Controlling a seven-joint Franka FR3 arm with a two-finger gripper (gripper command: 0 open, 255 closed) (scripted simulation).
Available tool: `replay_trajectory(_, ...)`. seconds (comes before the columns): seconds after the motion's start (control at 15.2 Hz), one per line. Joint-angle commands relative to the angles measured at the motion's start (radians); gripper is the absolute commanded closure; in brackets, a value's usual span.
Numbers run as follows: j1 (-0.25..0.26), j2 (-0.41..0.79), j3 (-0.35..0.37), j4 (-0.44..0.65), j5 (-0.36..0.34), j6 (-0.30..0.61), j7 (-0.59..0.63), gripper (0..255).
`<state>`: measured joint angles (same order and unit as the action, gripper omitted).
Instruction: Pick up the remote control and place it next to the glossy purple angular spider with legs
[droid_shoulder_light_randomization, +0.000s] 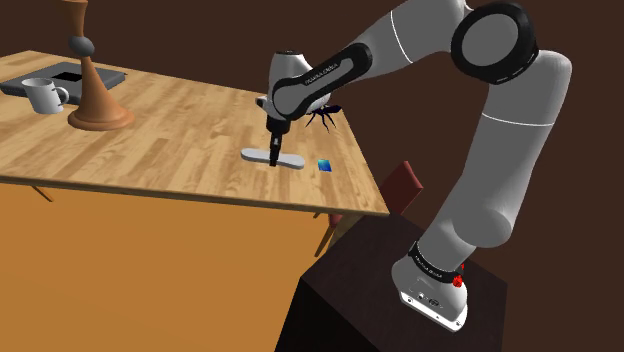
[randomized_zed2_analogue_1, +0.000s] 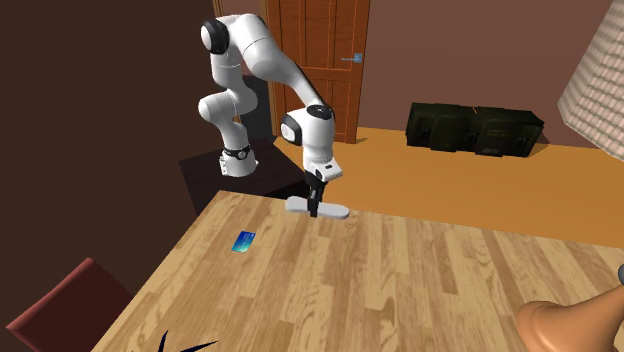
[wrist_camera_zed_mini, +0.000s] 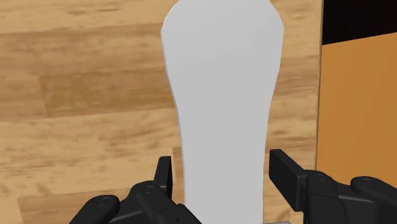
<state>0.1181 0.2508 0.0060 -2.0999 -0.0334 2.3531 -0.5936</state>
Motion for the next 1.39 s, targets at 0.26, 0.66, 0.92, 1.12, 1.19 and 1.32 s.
replay_trajectory(0.26, 0.0, -0.048, 0.001, 0.026, 0.002, -0.074, -0.003, 255)
replay_trajectory(0.66, 0.0, -0.091, 0.001, 0.056, 0.004, -0.148, -0.005, 255)
replay_trajectory(0.92, 0.0, -0.116, 0.002, 0.081, 0.006, -0.197, -0.007, 255)
replay_trajectory(1.12, -0.013, -0.125, -0.008, 0.095, 0.008, -0.22, -0.031, 255)
replay_trajectory(1.19, -0.026, -0.123, -0.018, 0.098, 0.009, -0.22, -0.055, 255)
replay_trajectory(1.32, -0.053, -0.116, -0.038, 0.108, 0.013, -0.222, -0.103, 255)
